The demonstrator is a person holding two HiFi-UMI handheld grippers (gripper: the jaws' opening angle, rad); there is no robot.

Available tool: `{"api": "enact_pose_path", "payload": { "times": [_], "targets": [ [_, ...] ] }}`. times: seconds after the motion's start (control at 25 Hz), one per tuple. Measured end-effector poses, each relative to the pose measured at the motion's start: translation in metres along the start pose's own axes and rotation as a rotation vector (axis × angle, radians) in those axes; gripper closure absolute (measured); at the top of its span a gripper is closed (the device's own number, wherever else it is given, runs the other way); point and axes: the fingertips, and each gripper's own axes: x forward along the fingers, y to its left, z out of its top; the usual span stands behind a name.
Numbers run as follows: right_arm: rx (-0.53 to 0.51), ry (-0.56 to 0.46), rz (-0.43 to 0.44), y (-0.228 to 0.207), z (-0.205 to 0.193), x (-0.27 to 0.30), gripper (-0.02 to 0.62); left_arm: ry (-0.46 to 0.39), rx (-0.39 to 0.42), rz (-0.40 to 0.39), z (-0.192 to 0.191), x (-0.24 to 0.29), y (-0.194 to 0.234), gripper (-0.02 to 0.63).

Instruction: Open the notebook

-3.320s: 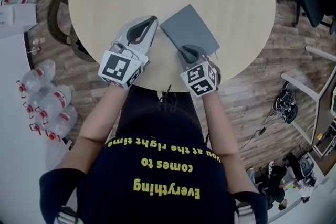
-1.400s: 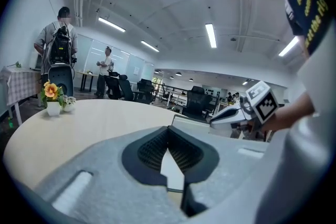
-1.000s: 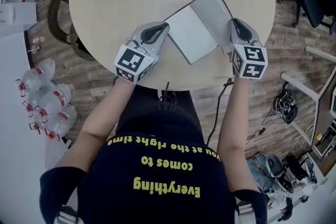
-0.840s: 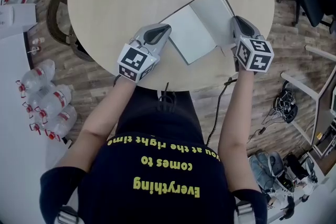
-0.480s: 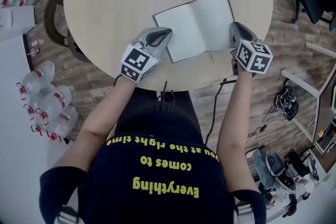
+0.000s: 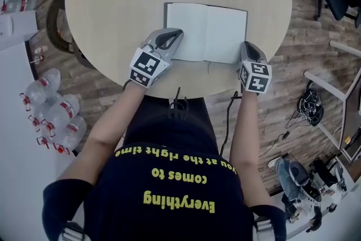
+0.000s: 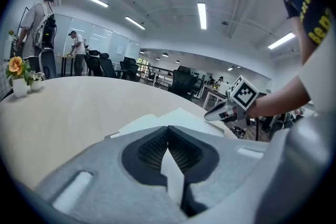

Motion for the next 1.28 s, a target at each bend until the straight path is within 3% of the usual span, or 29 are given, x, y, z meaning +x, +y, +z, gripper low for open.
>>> {"api": "enact_pose_path", "payload": {
  "times": [0.12,0.24,0.6,1.28],
  "targets": [
    [-0.081,0.043,-0.009,0.011,-0.019,0.009,0.584,0.01,0.002,-0.002,-0.002,0.001,0.0,0.603],
    [-0.088,0.043,-0.023,0.014,-0.026,0.012,0.584,0.018,0.007,-0.004,-0.005,0.002,0.0,0.603],
    [-0.144,0.01,-0.032,0.019,-0.01,0.003,0.583,0.004,0.005,0.008,-0.001,-0.007,0.002,0.603],
    [-0.17,-0.26,-0.017,0.043,0.07,-0.06,0.583,-0.094,0.04,0.047,0.036,-0.035,0.001,0.603]
  ]
}}
